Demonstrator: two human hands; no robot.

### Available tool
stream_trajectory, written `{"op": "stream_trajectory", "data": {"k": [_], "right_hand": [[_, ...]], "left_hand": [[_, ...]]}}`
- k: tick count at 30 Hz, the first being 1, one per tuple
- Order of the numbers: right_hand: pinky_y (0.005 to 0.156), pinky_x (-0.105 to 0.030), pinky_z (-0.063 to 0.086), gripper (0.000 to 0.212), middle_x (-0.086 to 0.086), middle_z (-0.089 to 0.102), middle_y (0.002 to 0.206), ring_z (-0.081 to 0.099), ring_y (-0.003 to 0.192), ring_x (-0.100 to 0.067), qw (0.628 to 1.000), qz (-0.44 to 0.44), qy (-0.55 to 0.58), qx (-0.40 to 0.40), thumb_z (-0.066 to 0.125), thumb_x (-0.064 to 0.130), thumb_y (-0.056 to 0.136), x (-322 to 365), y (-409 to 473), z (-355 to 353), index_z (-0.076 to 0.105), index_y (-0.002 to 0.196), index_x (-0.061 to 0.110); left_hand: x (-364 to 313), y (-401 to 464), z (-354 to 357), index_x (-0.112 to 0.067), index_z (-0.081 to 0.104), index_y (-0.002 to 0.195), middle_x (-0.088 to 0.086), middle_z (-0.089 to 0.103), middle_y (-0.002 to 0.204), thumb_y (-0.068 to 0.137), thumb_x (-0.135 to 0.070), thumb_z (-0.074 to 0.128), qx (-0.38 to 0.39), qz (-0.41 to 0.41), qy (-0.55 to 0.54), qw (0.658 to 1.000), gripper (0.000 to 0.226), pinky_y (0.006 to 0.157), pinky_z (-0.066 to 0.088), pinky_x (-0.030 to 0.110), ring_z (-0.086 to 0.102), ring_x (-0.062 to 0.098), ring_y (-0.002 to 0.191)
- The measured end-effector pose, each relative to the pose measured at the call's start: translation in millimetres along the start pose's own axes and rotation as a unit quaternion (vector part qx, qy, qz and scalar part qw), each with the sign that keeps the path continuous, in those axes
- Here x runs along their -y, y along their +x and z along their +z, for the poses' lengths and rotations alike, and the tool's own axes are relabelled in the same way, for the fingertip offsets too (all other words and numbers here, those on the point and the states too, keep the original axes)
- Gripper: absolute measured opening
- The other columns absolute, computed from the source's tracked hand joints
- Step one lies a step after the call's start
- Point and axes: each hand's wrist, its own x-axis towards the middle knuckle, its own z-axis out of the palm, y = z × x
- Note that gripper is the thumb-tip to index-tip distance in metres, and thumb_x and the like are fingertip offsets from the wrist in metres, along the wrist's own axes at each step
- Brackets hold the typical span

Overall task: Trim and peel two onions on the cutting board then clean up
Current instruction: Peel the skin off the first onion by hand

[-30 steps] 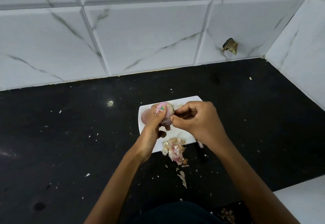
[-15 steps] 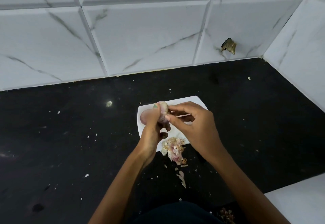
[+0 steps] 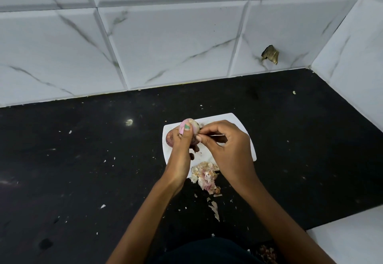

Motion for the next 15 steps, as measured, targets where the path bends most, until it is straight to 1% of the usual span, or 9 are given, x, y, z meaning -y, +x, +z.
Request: {"op": "stream_trajectory", "data": {"k": [2,3,4,7,10,13,15], "right_hand": [[0.071,-0.009,0.046,0.004,0.004,0.066,0.084,0.062,0.081,-0.004,0.999,0.031,0.011,0.022,0.071,0.007,0.082,1.1,2.1,-1.9,0.069,0.085,0.009],[0.07,-0.007,0.044,0.004,0.006,0.064,0.084,0.061,0.082,-0.003,0.998,0.044,0.008,0.032,0.07,0.007,0.084,1.3,2.9,-2.2,0.067,0.084,0.01],[0.07,-0.006,0.042,0.005,0.007,0.062,0.084,0.059,0.083,-0.002,0.998,0.054,-0.002,0.042,0.068,0.008,0.085,1.2,3.4,-2.3,0.065,0.085,0.012],[0.071,-0.005,0.037,0.007,0.008,0.058,0.085,0.054,0.083,-0.005,0.994,0.063,-0.046,0.083,0.062,0.009,0.09,-0.8,4.4,-2.3,0.06,0.086,0.015],[0.069,-0.005,0.036,0.008,0.009,0.057,0.084,0.051,0.084,-0.005,0.988,0.081,-0.063,0.118,0.055,0.012,0.094,-0.9,4.9,-3.9,0.057,0.088,0.018],[0.065,-0.004,0.037,0.011,0.013,0.053,0.079,0.051,0.075,0.001,0.982,0.12,-0.042,0.138,0.051,0.014,0.097,0.4,4.5,-4.4,0.053,0.088,0.02],[0.063,-0.005,0.038,0.01,0.013,0.052,0.076,0.05,0.068,0.006,0.977,0.146,-0.029,0.15,0.05,0.017,0.098,1.3,4.0,-3.8,0.052,0.089,0.021]], "left_hand": [[4.3,0.9,-0.7,-0.019,0.044,0.11,-0.032,0.053,0.072,0.09,-0.064,0.03,-0.017,-0.001,0.011,1.0,0.051,0.073,0.04,0.026,0.048,-0.005,0.068],[5.8,0.8,-0.6,-0.018,0.042,0.115,-0.03,0.053,0.081,0.091,-0.065,0.03,-0.023,0.004,0.017,1.0,0.055,0.075,0.04,0.026,0.049,-0.004,0.071],[6.5,0.1,0.1,-0.019,0.041,0.117,-0.023,0.051,0.09,0.092,-0.066,0.031,-0.025,0.009,0.024,0.999,0.055,0.076,0.041,0.025,0.049,-0.002,0.076],[5.2,-2.4,1.2,-0.029,0.035,0.118,-0.006,0.046,0.109,0.086,-0.062,0.033,-0.018,0.011,0.039,0.999,0.046,0.076,0.04,0.017,0.05,0.0,0.085],[6.4,-2.7,0.3,-0.038,0.032,0.113,0.006,0.043,0.122,0.084,-0.058,0.035,-0.016,0.017,0.068,0.997,0.035,0.076,0.041,0.014,0.049,0.003,0.095],[9.4,-1.8,1.2,-0.039,0.031,0.113,0.002,0.039,0.124,0.09,-0.056,0.041,-0.027,0.036,0.074,0.996,0.031,0.082,0.042,0.013,0.048,0.007,0.11],[8.1,-1.1,2.7,-0.037,0.032,0.111,-0.005,0.035,0.117,0.091,-0.05,0.045,-0.041,0.059,0.086,0.994,0.027,0.083,0.042,0.007,0.045,0.003,0.109]]}}
